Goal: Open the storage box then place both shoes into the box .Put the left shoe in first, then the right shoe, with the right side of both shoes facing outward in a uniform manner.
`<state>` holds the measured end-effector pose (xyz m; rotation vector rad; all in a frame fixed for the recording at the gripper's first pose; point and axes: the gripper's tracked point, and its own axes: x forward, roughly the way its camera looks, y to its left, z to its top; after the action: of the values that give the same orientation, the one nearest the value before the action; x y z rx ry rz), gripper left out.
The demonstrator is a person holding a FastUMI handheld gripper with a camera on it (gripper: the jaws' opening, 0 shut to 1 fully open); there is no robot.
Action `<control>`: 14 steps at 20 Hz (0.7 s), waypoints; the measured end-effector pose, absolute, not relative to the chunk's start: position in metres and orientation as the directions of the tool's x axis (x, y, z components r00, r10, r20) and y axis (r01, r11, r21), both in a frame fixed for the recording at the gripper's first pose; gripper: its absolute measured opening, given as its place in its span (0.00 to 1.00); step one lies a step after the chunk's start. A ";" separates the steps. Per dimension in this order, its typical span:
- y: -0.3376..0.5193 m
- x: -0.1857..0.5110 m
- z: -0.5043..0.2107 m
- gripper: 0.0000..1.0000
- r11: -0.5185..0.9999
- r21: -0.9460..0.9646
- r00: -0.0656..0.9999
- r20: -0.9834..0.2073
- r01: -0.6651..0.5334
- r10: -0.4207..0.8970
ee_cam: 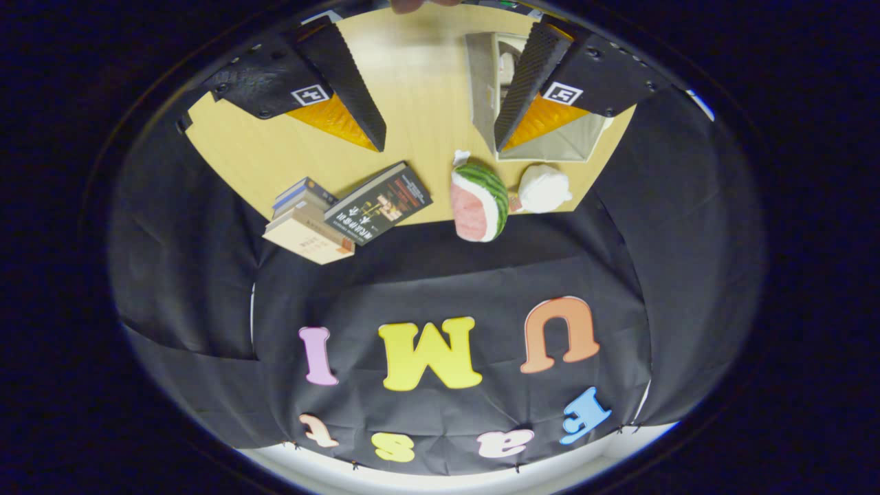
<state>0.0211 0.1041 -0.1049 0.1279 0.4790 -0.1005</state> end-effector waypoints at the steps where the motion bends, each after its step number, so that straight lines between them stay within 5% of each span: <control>1: 0.092 0.018 -0.096 0.96 0.988 0.092 0.895 -0.441 0.126 -0.073; 14: 0.009 -0.037 -0.044 0.96 0.989 0.068 0.957 -0.272 0.129 -0.106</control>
<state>-0.0366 0.0092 -0.0445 0.0853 0.2709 -0.1190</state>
